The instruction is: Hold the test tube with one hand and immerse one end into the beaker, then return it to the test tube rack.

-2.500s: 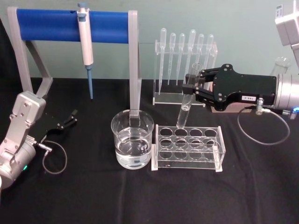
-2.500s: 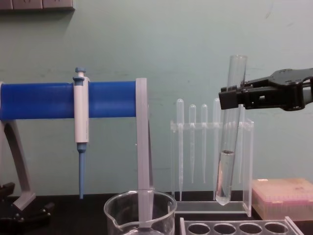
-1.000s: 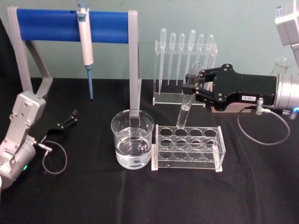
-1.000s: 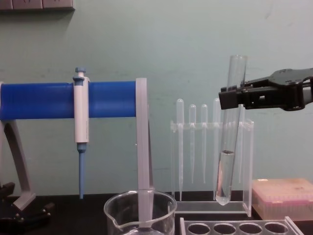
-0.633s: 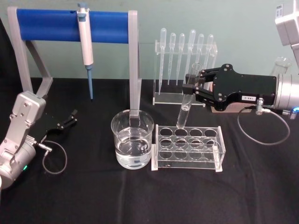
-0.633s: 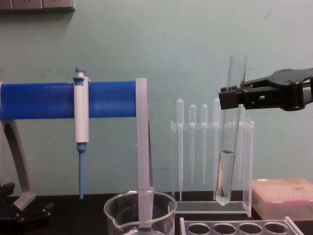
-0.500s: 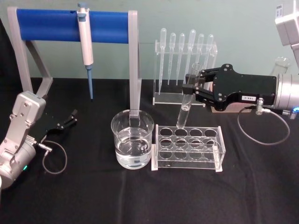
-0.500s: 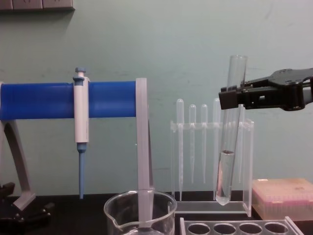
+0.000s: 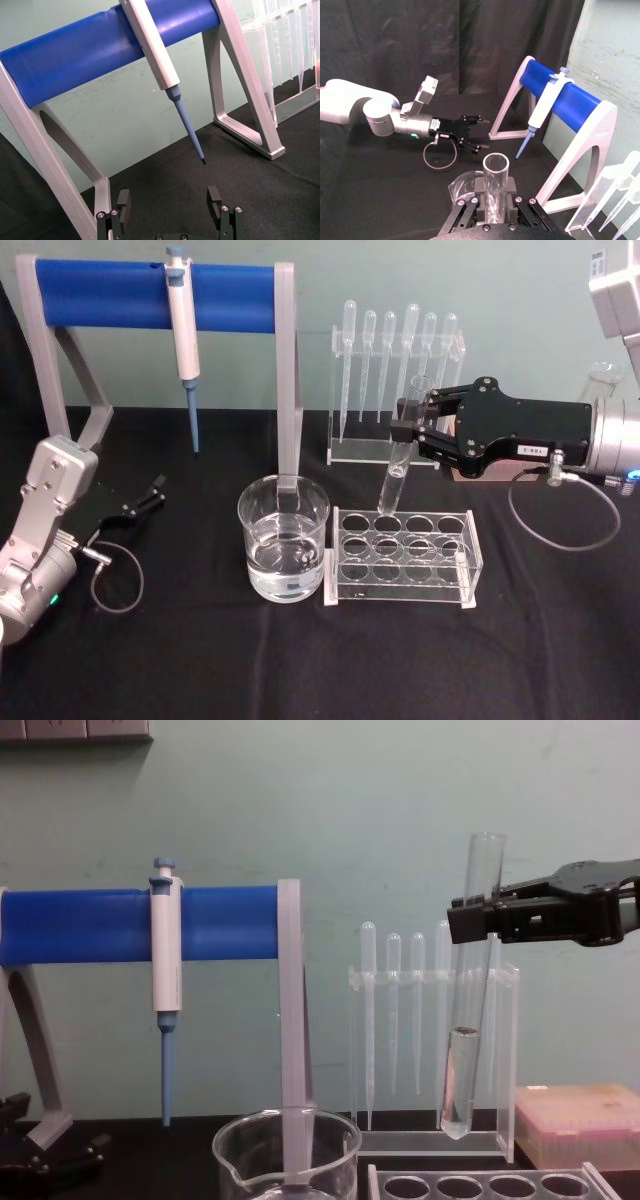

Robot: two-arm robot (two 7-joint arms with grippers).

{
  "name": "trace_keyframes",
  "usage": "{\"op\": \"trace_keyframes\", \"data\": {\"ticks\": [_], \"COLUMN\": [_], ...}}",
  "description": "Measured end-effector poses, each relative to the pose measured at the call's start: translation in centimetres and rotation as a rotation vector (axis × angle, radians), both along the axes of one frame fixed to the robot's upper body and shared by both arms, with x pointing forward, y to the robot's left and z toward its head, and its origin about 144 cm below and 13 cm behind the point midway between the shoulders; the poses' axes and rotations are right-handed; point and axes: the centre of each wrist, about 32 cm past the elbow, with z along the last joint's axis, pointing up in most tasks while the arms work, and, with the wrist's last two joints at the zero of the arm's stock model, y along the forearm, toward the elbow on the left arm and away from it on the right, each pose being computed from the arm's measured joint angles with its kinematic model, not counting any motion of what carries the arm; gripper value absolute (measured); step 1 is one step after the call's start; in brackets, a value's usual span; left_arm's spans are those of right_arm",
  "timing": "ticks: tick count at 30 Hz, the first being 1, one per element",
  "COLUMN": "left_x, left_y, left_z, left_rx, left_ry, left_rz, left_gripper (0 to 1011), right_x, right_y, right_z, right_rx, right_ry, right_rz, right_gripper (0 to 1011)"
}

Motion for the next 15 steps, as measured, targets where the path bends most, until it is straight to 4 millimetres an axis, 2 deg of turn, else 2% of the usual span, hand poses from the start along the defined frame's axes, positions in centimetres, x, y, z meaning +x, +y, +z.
{"op": "trace_keyframes", "data": {"ticks": [15], "left_x": [0.0], "left_y": [0.0], "left_z": [0.0], "left_rx": [0.0], "left_ry": [0.0], "left_rz": [0.0], "left_gripper": [1000], "right_x": [0.0], "right_y": [0.0], "right_z": [0.0], "right_rx": [0.0], "right_ry": [0.0], "right_rz": [0.0], "right_gripper": [236]}}
